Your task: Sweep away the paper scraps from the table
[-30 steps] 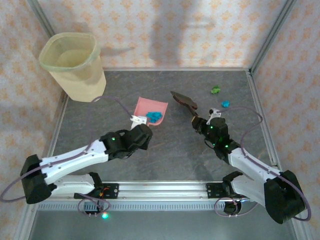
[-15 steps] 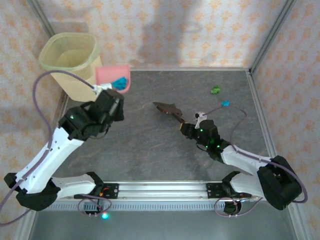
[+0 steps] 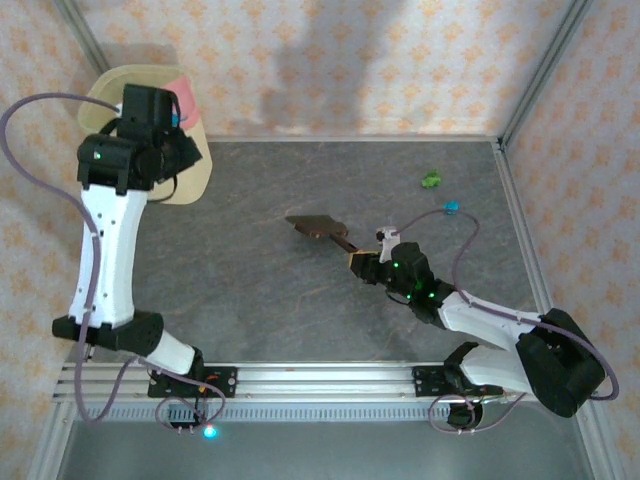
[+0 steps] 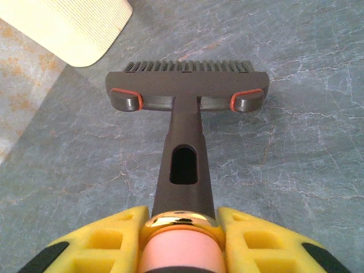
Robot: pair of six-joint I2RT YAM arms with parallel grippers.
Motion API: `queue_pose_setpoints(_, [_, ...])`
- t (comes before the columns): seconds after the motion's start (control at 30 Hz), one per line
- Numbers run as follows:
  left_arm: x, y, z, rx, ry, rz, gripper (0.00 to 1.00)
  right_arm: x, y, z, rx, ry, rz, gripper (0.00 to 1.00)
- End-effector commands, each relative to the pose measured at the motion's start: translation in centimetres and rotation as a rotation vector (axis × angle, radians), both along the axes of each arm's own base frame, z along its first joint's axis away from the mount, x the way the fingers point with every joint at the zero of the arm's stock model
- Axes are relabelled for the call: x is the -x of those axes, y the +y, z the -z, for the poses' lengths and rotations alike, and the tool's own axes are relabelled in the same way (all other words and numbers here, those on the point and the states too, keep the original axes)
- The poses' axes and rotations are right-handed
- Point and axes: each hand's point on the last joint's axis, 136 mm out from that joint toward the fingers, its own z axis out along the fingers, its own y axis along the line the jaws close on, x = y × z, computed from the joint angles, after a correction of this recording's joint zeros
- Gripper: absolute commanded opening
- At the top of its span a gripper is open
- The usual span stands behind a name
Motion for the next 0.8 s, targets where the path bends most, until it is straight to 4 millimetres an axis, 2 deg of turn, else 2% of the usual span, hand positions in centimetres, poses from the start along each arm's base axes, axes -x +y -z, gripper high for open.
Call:
queue_pose_setpoints(0.0, [-2.6,-0.7,0.0,0.191,0.002,0.048,0.00,-0.9,1.2,-3.4,-0.048,-0.101,-0.021,0.00])
queue_pose_setpoints(0.2, [-7.8,0.7,-2.1,0.418,-0.116,0.004,0.00,-0.9,1.3,-3.4,-0.047,-0.102,-0.030,0.00])
queue_pose_setpoints(0.4, [-10.4,2.9,-5.1,0.571,-0.272,-0.053,0.00,-0.9,1.5,-3.4,-0.046,-0.104,-0.037,0.00])
queue_pose_setpoints(0.77, [-14.9,3.5,-5.9,0.866,-0.389,-0.111,0.00,-0.8,1.5,-3.4,-0.045,-0.102,-0.040,0.00])
